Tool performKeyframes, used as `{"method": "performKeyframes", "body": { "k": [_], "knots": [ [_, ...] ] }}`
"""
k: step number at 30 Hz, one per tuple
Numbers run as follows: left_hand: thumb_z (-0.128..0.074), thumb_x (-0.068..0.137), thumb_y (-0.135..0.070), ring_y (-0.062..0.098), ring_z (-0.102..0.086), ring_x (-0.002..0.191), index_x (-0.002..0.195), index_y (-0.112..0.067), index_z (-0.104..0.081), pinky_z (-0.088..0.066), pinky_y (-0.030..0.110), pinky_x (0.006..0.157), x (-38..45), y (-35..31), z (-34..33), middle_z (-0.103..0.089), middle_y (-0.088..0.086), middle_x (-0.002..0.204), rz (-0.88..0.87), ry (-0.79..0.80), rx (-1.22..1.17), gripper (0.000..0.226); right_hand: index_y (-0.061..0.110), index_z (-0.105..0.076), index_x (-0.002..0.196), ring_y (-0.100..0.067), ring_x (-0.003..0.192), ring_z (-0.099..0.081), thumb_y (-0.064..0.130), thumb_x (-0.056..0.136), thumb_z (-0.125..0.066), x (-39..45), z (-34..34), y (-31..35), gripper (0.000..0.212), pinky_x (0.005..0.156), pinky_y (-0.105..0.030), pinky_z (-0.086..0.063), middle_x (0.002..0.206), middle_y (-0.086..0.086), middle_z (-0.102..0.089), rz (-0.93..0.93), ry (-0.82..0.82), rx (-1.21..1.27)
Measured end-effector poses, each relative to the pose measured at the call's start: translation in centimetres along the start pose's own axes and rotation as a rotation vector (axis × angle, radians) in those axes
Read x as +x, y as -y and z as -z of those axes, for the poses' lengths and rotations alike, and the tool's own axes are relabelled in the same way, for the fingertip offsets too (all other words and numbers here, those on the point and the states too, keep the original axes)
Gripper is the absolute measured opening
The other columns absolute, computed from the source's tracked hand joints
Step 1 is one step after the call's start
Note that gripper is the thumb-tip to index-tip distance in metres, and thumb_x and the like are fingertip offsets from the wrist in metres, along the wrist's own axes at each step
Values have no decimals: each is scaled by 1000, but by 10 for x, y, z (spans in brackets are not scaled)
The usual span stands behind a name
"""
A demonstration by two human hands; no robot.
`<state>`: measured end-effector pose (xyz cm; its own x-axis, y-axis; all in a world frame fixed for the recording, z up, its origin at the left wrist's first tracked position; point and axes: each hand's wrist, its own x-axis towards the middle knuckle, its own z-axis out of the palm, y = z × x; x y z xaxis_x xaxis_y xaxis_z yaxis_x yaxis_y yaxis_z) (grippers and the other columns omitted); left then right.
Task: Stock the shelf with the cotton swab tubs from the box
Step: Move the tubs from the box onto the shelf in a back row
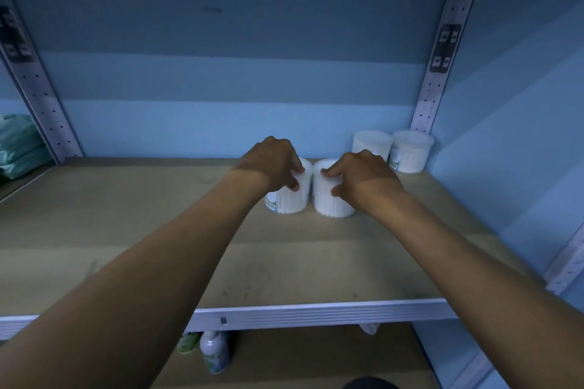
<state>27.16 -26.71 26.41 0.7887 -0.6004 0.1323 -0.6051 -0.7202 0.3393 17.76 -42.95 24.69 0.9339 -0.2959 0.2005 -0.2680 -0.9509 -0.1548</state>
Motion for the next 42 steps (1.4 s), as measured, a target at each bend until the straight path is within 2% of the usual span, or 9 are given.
{"method": "performKeyframes", "body": {
  "k": [6,11,22,26,29,34,42],
  "knots": [
    [-86,74,-24,20,-63,110,115,-25,-74,-52,34,93,28,7,-7,-69,-1,120,-5,-40,14,43,34,-66,129,-26,118,-58,15,87,-71,25,-7,-10,46,90,-31,-47,131,-3,-62,49,-45,82],
    [-87,73,-27,21,-64,108,114,-26,-74,-52,36,95,56,12,-13,-69,-2,119,11,-51,24,43,29,-68,129,-26,120,-57,14,85,-75,53,-18,-22,46,89,-26,-44,130,-2,-64,75,-82,118],
    [-85,75,-31,19,-58,111,114,-30,-73,-50,32,93,103,22,-18,-66,-2,120,9,-76,35,41,27,-68,128,-27,120,-58,14,80,-82,112,-30,-32,52,97,-34,-48,134,-6,-61,37,-74,113],
    [-85,74,-33,18,-54,115,115,-31,-71,-48,32,96,117,25,-19,-60,-2,124,7,-73,38,43,26,-68,128,-26,120,-58,14,80,-82,123,-29,-34,51,94,-29,-45,134,-4,-62,46,-78,74],
    [-86,73,-31,18,-56,114,112,-31,-72,-50,33,97,126,28,-20,-61,-2,125,9,-75,21,42,28,-67,129,-26,120,-57,16,81,-81,133,-29,-37,52,95,-30,-44,134,-4,-60,50,-75,31],
    [-85,75,-26,17,-58,109,113,-28,-73,-48,27,88,136,30,-23,-64,-3,122,2,-89,-14,39,28,-64,132,-26,124,-53,18,84,-79,145,-33,-39,52,103,-33,-44,138,-6,-56,12,-65,34],
    [-84,78,-25,18,-59,111,117,-25,-73,-42,24,83,145,29,-24,-64,-2,125,-19,-96,-20,41,30,-65,131,-26,123,-55,15,84,-77,154,-31,-38,51,104,-33,-45,138,-4,-57,-18,-61,42]
  ]
}}
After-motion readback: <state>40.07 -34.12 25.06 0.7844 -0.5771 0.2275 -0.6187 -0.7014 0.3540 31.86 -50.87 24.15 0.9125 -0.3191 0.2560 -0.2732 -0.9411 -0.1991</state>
